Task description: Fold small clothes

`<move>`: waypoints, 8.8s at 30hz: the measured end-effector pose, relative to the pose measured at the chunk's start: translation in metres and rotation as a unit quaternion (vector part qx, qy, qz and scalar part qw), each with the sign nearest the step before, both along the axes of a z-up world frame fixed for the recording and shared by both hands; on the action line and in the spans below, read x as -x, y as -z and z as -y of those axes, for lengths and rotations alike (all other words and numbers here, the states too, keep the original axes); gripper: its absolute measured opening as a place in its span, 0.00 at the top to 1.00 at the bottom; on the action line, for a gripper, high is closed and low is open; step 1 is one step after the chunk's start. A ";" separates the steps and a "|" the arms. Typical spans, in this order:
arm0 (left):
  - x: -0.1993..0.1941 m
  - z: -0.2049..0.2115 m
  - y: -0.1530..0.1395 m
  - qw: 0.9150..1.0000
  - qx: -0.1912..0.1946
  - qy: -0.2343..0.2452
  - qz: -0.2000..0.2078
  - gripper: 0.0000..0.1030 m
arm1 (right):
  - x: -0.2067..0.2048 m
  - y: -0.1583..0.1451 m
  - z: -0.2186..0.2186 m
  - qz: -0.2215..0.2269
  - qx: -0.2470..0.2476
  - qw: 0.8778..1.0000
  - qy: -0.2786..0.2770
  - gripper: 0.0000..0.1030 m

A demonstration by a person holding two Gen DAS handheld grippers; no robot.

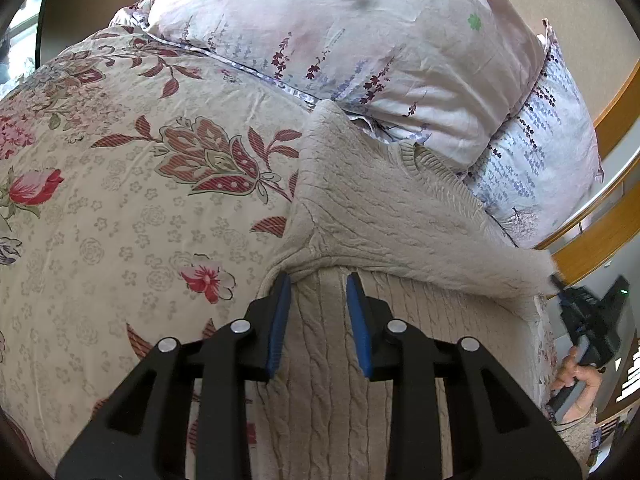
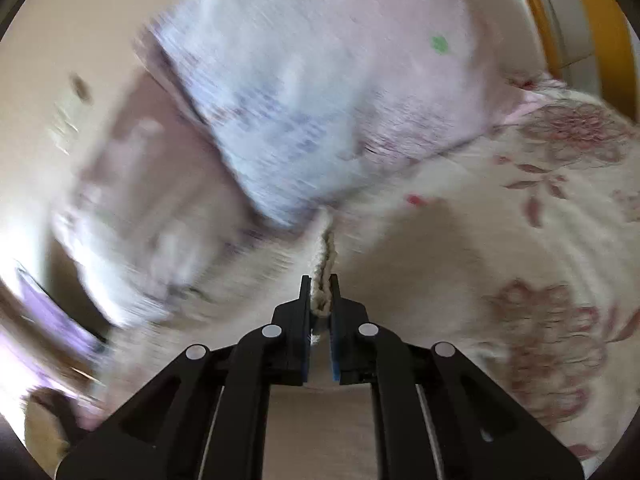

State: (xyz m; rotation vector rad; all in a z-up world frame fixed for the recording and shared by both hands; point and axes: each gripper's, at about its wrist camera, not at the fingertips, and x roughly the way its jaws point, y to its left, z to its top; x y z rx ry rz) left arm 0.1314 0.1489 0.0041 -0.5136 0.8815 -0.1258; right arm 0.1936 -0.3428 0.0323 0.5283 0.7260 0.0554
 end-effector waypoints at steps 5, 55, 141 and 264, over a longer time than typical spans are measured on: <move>-0.001 0.001 -0.001 1.000 0.003 0.005 0.001 0.66 | -0.006 0.035 0.007 -0.084 -0.010 0.996 0.010 0.91; 0.177 0.014 0.025 0.965 0.180 0.192 -0.005 0.82 | 0.216 0.050 0.033 -0.094 -0.150 0.954 -0.240 0.90; -0.085 -0.008 -0.042 0.997 0.002 0.024 0.068 0.51 | 0.000 -0.011 0.063 -0.012 0.023 1.000 -0.004 0.56; -0.132 -0.009 0.025 0.981 0.191 0.036 -0.001 0.79 | -0.030 0.024 -0.116 -0.058 0.242 0.958 -0.144 0.38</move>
